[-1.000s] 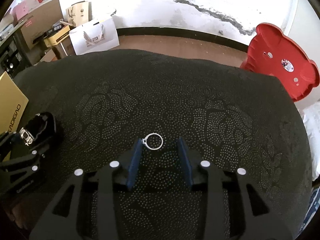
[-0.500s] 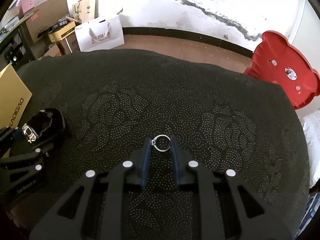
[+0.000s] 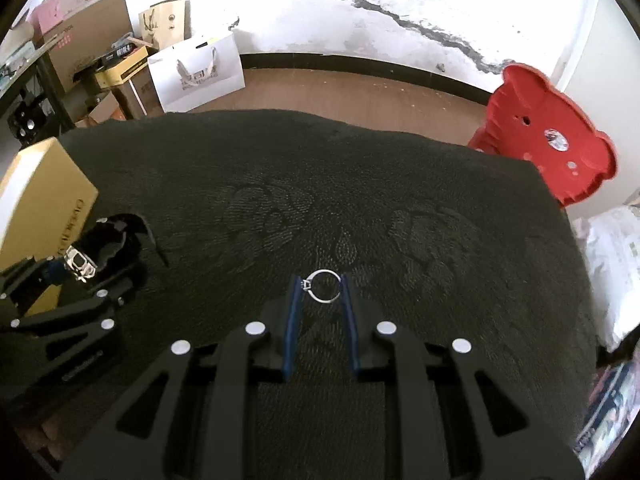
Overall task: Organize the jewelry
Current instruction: 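Carry the watch and ring over the white box with both tools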
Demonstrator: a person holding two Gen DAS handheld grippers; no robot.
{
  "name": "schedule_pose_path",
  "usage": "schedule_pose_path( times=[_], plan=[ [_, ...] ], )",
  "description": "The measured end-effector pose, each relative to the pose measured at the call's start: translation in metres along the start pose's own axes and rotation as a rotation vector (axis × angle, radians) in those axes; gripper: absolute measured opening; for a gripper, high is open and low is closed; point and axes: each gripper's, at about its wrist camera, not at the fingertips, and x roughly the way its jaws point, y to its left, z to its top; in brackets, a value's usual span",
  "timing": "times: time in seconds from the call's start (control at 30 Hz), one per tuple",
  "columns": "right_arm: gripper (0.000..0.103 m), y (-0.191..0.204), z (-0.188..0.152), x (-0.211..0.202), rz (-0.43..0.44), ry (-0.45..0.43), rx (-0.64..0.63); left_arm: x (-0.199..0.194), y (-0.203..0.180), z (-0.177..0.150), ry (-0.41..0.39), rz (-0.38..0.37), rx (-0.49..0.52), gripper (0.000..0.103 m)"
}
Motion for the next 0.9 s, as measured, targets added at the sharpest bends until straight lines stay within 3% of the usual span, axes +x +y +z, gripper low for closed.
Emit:
schedule_pose_path(
  times=[0.4,0.53,0.9],
  plan=[
    [0.020,0.044,-0.022,-0.135,0.008,-0.042,-0.008,-0.127,0.032,-0.021,-0.047,0.019,-0.021,0.061],
    [0.020,0.074,-0.031,-0.177,0.025,-0.058,-0.031,-0.163,0.060,-0.033,-0.036,0.002,-0.058,0.061],
    [0.020,0.189,-0.036,-0.261,0.116,-0.142,-0.143,-0.256,0.161,-0.065,-0.100,0.108,-0.128,0.061]
  ],
)
